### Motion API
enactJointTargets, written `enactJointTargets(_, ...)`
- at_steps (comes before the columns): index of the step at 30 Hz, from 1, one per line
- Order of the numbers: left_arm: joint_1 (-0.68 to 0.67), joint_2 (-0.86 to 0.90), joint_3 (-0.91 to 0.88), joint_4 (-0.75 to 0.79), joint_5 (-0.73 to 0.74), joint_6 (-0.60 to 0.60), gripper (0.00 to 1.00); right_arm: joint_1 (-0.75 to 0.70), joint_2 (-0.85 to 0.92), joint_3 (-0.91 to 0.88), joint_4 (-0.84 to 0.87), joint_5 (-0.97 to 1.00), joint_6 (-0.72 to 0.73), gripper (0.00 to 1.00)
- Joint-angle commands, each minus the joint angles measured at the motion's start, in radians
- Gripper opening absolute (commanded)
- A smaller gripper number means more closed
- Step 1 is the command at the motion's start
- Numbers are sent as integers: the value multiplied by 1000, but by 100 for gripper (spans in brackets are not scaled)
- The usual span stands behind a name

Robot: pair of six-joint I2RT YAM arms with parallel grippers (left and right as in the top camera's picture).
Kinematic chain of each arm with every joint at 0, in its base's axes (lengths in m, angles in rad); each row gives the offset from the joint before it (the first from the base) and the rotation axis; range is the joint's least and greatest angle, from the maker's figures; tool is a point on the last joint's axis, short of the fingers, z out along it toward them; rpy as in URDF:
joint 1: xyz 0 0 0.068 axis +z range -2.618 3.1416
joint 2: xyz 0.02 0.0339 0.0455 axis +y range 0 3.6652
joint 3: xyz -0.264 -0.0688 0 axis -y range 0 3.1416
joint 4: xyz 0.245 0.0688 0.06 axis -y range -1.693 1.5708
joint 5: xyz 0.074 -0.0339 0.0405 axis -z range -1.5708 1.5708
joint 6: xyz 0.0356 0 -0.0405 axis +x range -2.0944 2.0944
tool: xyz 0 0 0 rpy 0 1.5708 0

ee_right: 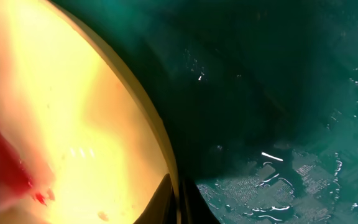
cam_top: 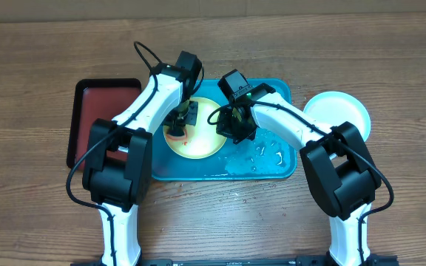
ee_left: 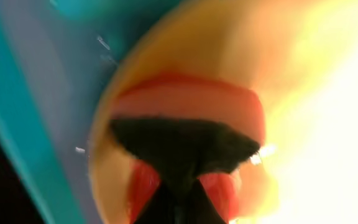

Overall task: Clean dirty plates on tray and stack at the side
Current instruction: 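Scrub the yellow-green plate with the sponge while the right gripper holds it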

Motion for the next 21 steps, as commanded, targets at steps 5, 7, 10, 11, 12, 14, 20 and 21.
enactJointTargets(5,-9,8,-36,-76,374,282,4,-3,31,-8,-1,21,-2,4)
enactJointTargets(7,-7,8,-36,-74,455,348,4,-3,31,-8,-1,21,-2,4)
enactJointTargets(10,-6,8,-36,-33,475,357,4,-3,31,-8,-1,21,-2,4)
enactJointTargets(11,-6,8,-36,-13,475,357,4,-3,31,-8,-1,21,-2,4)
enactJointTargets(12,-6,8,-36,10,472,353,4,-3,31,-8,-1,21,-2,4)
enactJointTargets(14,-6,9,-36,66,436,315,4,-3,31,-8,-1,21,-2,4)
enactJointTargets(20,-6,9,-36,187,-66,-19,4,-3,31,-8,-2,22,-2,4)
enactJointTargets(21,-6,9,-36,179,-138,-70,4,-3,31,-8,-2,22,-2,4)
